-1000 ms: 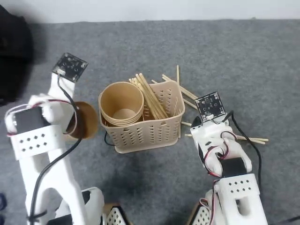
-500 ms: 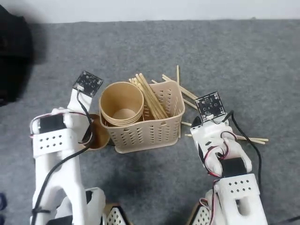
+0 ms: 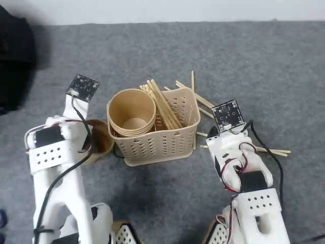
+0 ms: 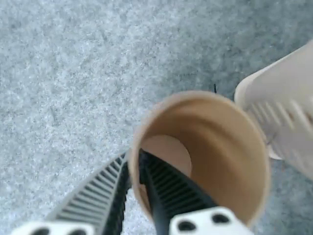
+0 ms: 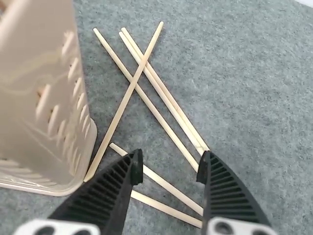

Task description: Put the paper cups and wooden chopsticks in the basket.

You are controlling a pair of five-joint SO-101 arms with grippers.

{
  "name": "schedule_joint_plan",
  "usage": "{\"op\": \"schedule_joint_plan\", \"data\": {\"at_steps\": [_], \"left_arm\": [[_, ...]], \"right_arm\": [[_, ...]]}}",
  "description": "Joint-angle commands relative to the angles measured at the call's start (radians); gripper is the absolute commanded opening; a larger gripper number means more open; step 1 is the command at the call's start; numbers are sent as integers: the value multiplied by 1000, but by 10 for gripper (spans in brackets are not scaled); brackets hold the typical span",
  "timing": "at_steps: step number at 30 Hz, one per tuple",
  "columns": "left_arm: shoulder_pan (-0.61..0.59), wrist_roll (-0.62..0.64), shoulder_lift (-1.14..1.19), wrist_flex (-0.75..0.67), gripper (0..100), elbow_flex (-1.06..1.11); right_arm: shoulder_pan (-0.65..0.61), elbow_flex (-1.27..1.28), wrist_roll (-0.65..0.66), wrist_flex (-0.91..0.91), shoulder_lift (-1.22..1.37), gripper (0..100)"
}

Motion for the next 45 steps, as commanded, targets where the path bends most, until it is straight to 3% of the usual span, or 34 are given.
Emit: {"op": "schedule_joint_plan", "data": {"at_steps": [1,13,23,30,40,45], "left_arm": [[-5,6,-20,49,9,-90],[-9,-11,-18,242,9,-306],[61,51,-18,571,9,-886],[91,187,-18,583,9,-1089],[430,408,-20,582,9,-1287],[477,451,-20,566,9,-1287]], "right_arm": [[-7,-9,21,-18,-12,194],[-7,-9,21,-13,-12,194],[-7,-9,21,-13,-12,194],[-7,-9,21,-13,-12,194],[-42,-8,23,-12,-12,194],[-42,-8,23,-12,-12,194]]}}
